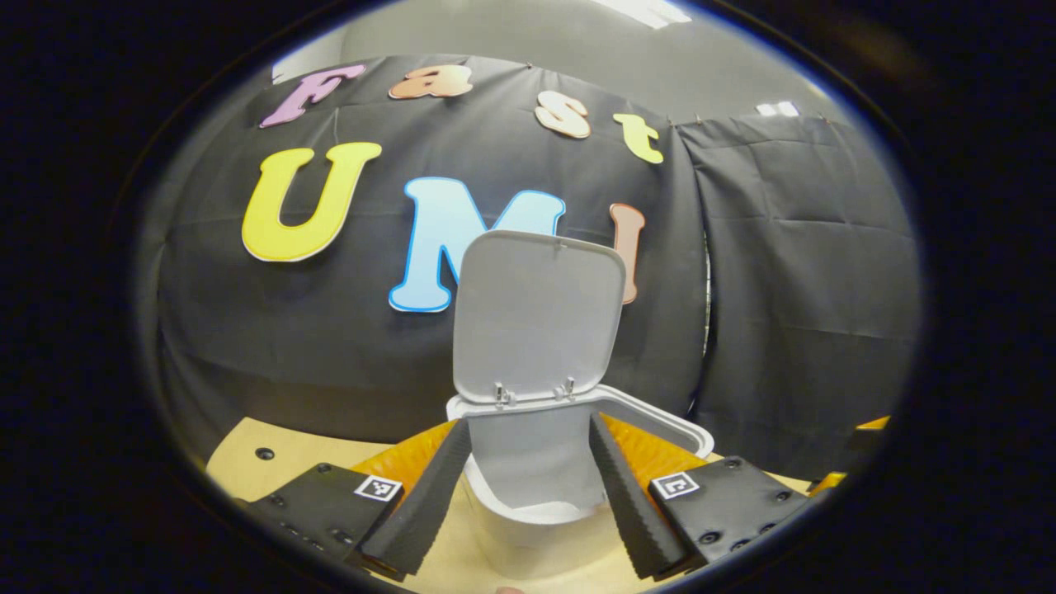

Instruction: Press the lid of the desktop garbage bin to open it, pick up the crumpled paper on the desktop and throw it into the bin, then pick up the pop can on the desktop and drop it into the bin, and finally close the garbage bin lid.

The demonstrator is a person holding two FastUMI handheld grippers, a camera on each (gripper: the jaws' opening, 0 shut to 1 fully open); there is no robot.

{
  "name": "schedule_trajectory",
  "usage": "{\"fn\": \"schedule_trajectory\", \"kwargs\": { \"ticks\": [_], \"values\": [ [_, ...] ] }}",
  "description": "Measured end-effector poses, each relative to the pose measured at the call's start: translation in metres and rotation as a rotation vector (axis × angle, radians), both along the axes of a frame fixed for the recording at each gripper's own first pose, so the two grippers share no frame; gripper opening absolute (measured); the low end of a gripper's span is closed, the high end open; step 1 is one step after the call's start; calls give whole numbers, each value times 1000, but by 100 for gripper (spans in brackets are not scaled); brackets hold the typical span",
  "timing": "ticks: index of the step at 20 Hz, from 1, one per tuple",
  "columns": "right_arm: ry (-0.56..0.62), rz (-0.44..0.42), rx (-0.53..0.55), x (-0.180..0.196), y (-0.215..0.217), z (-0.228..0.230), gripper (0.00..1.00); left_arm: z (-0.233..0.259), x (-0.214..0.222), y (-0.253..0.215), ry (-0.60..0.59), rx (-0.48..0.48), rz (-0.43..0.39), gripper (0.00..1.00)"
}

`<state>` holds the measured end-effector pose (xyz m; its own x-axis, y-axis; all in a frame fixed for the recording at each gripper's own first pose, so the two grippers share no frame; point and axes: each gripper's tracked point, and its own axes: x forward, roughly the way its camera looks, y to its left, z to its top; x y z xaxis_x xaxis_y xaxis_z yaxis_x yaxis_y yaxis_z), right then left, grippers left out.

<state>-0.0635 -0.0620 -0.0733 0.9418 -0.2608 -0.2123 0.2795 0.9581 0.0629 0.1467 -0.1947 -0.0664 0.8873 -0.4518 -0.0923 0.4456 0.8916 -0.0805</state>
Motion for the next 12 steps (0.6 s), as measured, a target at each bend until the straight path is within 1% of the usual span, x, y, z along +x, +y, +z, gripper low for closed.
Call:
{"fn": "schedule_trajectory", "kwargs": {
  "ticks": [4,7,12],
  "values": [
    [-14,47,26,7,13,1,94,3,-7,12,-20,12,23,95],
    [-2,84,33,13,23,-3,94,0,-16,24,-5,8,41,95],
    [18,181,46,20,50,-7,94,0,-29,52,1,5,82,95]
  ]
}}
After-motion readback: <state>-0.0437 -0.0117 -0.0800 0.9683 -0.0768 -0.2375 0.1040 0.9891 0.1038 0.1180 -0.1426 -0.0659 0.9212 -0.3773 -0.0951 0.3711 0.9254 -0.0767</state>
